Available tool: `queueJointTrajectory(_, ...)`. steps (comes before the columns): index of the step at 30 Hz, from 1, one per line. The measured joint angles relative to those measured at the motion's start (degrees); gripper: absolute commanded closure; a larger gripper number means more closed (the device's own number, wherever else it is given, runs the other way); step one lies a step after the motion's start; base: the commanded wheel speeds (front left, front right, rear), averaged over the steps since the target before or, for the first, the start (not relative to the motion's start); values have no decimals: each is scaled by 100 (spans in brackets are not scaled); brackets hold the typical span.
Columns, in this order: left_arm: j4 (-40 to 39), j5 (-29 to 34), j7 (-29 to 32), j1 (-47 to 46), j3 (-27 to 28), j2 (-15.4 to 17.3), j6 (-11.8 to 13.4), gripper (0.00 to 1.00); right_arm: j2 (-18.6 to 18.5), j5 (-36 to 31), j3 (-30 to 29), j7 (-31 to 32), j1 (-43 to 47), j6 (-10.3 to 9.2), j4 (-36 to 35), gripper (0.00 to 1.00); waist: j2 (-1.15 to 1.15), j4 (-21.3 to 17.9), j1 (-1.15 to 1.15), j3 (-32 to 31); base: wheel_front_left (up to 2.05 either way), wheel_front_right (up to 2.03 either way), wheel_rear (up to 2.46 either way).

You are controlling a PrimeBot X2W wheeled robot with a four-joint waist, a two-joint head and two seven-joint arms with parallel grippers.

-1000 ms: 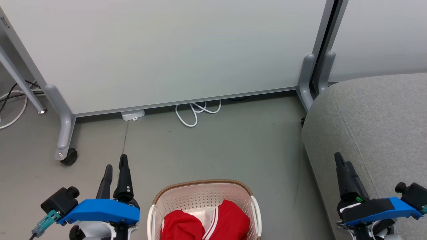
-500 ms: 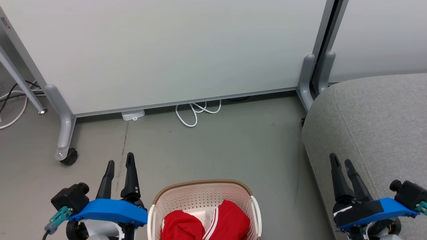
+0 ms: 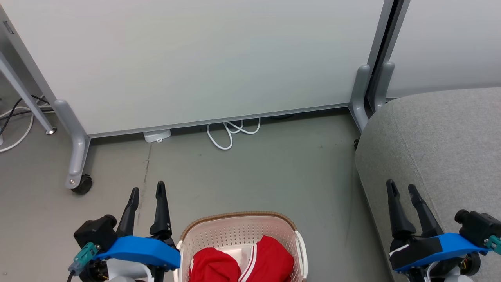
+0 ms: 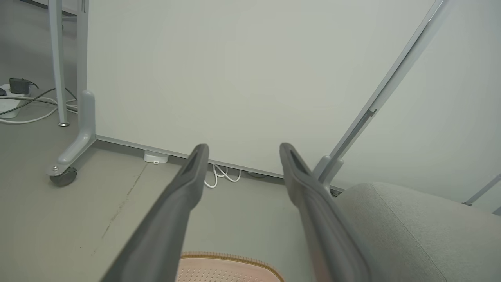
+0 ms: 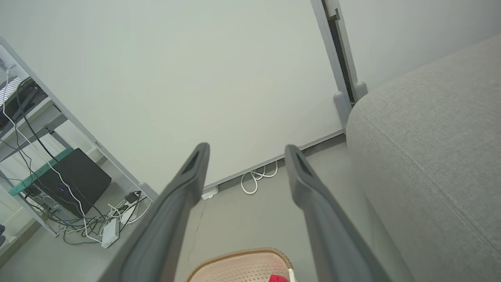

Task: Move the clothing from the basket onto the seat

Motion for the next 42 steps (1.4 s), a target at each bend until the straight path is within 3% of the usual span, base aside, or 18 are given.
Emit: queueJointTrajectory(42,73,1629,-502,-30,-294,-2,92,0,-15,-2004,-85,-230,103,3,-135,0,0,33,0,-7,0,0,0)
